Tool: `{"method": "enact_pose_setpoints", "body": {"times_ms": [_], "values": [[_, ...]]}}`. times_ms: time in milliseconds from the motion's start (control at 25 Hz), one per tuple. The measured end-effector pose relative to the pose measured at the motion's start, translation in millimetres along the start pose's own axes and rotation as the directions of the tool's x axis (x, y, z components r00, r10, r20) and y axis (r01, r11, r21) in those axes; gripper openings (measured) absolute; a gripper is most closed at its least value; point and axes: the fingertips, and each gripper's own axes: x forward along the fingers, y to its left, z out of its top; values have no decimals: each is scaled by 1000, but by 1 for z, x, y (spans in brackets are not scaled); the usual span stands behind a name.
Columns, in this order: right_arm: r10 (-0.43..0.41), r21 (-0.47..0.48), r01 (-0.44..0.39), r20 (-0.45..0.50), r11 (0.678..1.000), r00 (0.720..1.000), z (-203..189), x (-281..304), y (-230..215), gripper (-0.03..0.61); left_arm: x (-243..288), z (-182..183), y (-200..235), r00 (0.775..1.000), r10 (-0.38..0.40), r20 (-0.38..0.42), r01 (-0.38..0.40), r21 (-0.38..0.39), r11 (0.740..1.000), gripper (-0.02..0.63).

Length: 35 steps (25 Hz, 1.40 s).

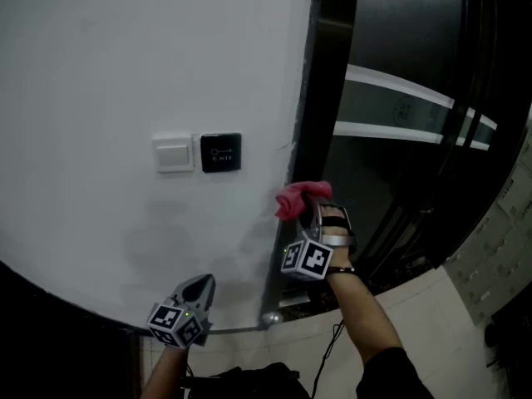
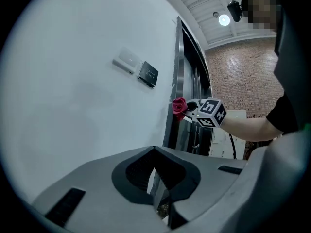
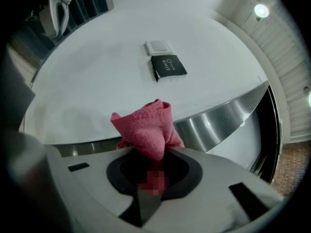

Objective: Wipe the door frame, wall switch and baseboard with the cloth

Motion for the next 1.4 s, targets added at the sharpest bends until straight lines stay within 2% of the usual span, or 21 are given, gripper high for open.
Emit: {"method": "enact_pose_setpoints", "body": {"times_ms": [360,800,1400], "values": [[73,-6,-73,-31,997,997,-15,-4,48,55,0,-14,5,999,-16,-42,15,-21,1000,-8],[137,-25,-138,-28,990,990,-33,-9,99,55,-6,-28,7,997,6,-77,-8,-32,999,-8],[241,28,-240,-57,970,969,-48,-16,151,55,-10,-38,-4,991,24,-129,-23,10,1000,-8]]}}
